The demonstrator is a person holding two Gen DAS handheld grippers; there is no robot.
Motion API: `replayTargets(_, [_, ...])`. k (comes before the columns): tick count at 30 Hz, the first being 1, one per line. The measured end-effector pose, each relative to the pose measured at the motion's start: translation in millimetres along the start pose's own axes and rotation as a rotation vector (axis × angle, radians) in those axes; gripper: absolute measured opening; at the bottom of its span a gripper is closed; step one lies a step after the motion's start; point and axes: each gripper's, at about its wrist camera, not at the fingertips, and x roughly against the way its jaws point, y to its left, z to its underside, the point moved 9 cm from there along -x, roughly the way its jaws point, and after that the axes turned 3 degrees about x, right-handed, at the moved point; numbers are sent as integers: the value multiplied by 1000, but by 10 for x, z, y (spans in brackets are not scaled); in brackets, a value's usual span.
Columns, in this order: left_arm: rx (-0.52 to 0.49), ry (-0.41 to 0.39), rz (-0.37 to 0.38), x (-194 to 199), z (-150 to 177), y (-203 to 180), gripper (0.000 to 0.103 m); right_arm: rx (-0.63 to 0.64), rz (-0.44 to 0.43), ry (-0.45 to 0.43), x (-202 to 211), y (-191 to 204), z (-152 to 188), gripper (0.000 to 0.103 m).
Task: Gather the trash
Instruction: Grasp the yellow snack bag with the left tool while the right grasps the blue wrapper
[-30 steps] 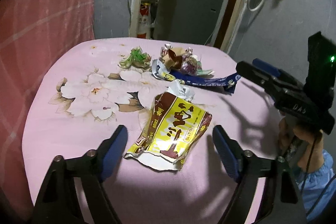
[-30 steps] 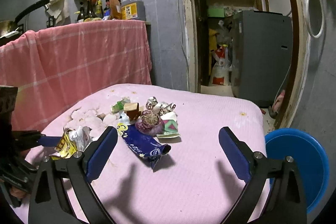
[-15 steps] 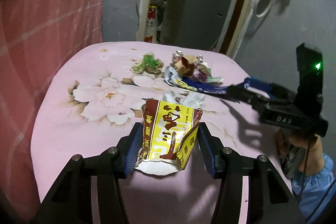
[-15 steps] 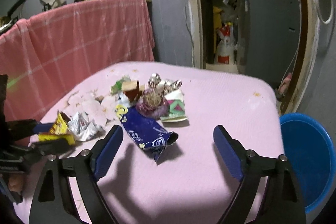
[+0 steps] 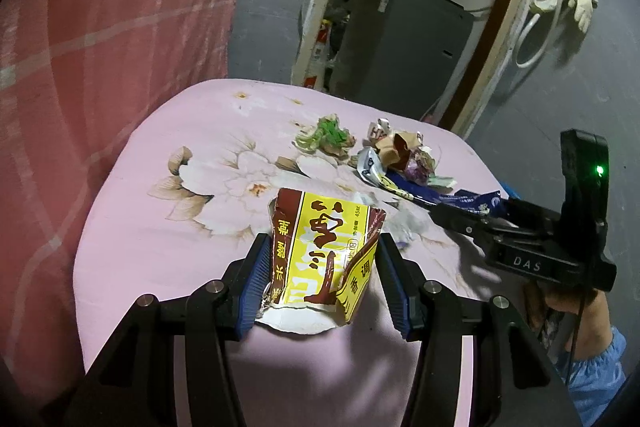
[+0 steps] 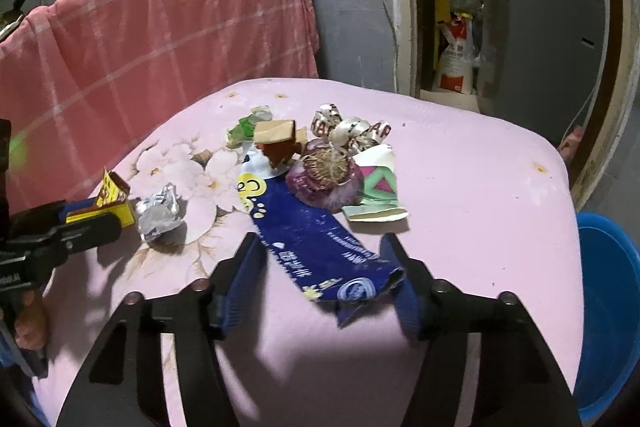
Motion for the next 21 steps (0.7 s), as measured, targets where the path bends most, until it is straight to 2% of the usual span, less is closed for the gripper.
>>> replayTargets(9, [31, -45, -6, 128, -7, 4, 47, 20, -34, -30, 129, 134, 74, 41])
replayTargets(13, [21, -57, -9, 164, 5, -17, 47, 40, -3, -62, 199, 210, 115, 39])
replayTargets(21, [4, -89, -14, 223, 16, -74, 47, 117, 37, -203, 537, 397, 104, 38])
